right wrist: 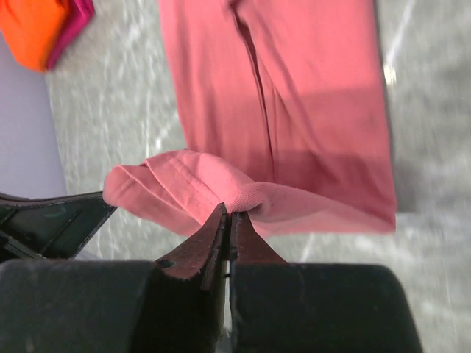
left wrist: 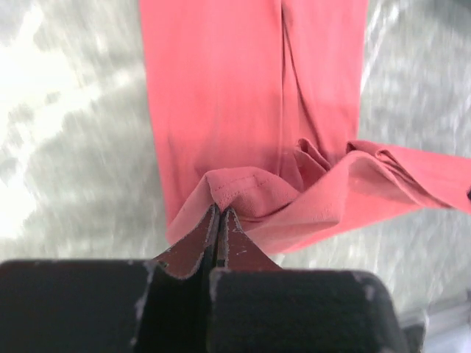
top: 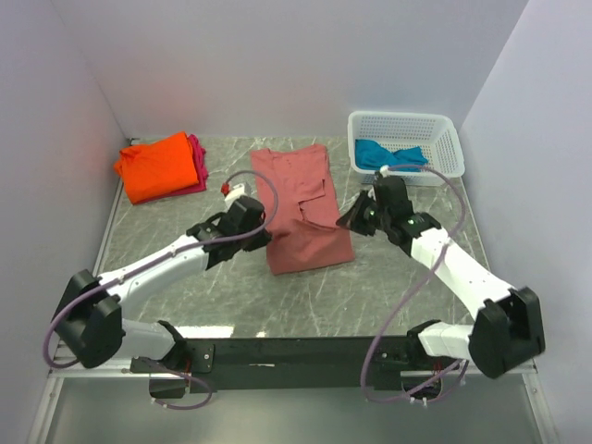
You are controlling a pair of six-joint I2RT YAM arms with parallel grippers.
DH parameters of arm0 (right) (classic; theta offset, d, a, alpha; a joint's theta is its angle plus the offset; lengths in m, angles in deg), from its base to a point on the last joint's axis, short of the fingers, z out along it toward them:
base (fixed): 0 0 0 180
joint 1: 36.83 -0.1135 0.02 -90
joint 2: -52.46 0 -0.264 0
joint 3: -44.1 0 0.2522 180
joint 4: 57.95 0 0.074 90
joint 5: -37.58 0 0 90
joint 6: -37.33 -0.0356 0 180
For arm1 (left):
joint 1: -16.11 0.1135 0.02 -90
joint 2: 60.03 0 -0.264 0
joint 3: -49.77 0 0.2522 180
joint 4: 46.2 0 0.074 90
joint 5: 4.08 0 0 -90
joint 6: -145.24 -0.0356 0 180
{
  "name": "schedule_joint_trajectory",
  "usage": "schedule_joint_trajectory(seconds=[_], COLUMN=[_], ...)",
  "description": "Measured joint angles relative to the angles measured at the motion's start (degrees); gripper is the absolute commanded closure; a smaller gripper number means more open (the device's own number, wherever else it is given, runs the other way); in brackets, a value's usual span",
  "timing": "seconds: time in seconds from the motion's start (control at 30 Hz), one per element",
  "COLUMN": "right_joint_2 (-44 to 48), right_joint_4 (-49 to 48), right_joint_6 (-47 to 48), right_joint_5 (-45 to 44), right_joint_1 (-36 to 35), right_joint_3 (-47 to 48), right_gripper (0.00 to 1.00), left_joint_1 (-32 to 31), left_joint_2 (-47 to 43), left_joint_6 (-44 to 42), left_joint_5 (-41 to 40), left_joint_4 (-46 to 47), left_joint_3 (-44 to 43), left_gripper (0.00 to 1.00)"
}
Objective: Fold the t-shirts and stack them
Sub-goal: Fold the tshirt
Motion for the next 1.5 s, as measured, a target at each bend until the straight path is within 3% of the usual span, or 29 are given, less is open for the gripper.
schedule_joint_trajectory(seconds=[0.63,0.9,0.97,1.0,1.03,1.07,1.1,1.13,1.27,1.3,1.33,1.5], right_joint_2=[-31.3,-34.32,-35.32,-36.13,-37.18,-38.29,-39.34,-40.17,-40.92,-40.57,-39.93,-32.89], right_joint_4=[-6.4,-9.94,-11.19,-11.63,-11.69,-11.69,-11.41,-11.19,-11.13,-11.39,-11.67,-13.75], right_joint_6=[4.26,3.87,3.74,3.69,3.61,3.5,3.43,3.17,3.3,3.41,3.48,5.38], right_joint_5=[-1.49,-1.22,-1.05,-0.94,-0.76,-0.61,-0.52,-0.57,-0.39,-0.33,-0.33,0.02], right_joint_1=[3.39,5.09,5.4,5.53,5.57,5.68,5.7,5.73,5.79,5.79,5.77,5.16], right_joint_3=[22.56,23.12,23.19,23.34,23.74,24.2,24.81,25.35,25.92,25.92,25.75,20.65], right_gripper=[1.0,1.0,1.0,0.95,0.92,0.85,0.68,0.63,0.46,0.29,0.28,0.26], left_joint_1=[12.35,14.56,14.71,14.75,14.75,14.75,14.75,14.8,14.88,14.93,14.95,15.15], left_joint_2=[26.43,33.57,35.12,35.91,36.39,36.68,36.92,36.92,36.92,36.68,36.3,28.92], left_joint_6=[-12.0,-16.04,-16.72,-17.18,-17.59,-17.97,-18.25,-18.45,-19.41,-19.39,-19.43,-18.69], left_joint_5=[-4.48,-3.67,-3.45,-3.41,-3.39,-3.39,-3.41,-3.43,-3.41,-3.28,-2.95,-0.74], left_joint_4=[3.37,5.9,6.01,6.19,6.32,6.43,6.45,6.38,6.4,6.73,6.75,8.41], left_joint_3=[-21.03,-23.43,-24.74,-25.53,-26.08,-26.49,-26.86,-27.19,-28.83,-28.92,-28.79,-22.1], left_gripper=[0.99,0.98,0.92,0.88,0.78,0.72,0.67,0.53,0.24,0.17,0.01,0.01])
